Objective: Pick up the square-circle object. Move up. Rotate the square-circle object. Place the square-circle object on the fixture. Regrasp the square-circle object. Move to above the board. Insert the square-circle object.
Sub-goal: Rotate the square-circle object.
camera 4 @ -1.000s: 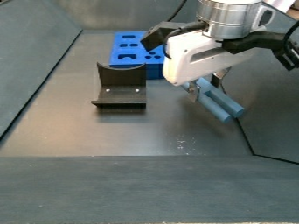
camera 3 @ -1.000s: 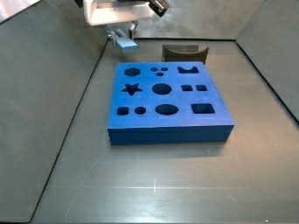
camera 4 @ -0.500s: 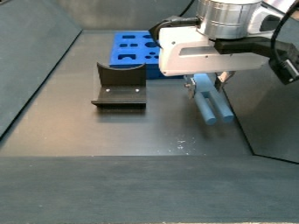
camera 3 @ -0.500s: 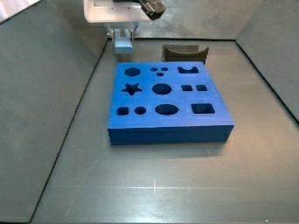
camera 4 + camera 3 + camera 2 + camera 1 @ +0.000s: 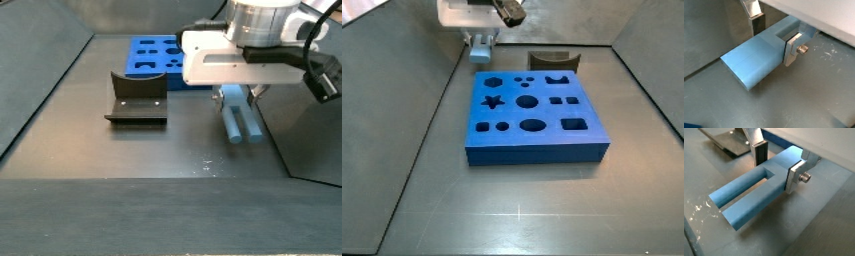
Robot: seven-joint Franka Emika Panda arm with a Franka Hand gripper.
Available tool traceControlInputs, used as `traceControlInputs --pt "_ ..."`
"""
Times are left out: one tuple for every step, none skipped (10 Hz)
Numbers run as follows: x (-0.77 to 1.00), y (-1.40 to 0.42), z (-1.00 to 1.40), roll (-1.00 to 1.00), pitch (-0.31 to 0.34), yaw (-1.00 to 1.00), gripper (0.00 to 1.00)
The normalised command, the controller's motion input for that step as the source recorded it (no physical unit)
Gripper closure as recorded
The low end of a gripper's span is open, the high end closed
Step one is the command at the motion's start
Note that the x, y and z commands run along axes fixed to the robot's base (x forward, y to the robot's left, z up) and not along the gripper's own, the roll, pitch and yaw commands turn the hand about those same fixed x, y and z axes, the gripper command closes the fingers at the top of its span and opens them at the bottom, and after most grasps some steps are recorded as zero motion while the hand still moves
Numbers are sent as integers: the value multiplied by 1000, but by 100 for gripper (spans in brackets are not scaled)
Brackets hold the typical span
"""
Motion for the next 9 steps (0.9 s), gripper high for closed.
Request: traceControlInputs --pt "38 1 -659 -7 -33 37 100" --pt "37 -4 -532 -34 -48 38 100" --pt "36 1 -433 -54 -59 33 100" --pt "36 7 -337 -74 -69 30 100" --pt "34 8 -249 -92 -76 28 100" --pt "0 0 0 0 0 0 0" --pt "0 0 1000 0 0 0 0" --pt "-9 -1 1000 0 14 -1 0" --pt "-16 0 1000 9 41 -5 0"
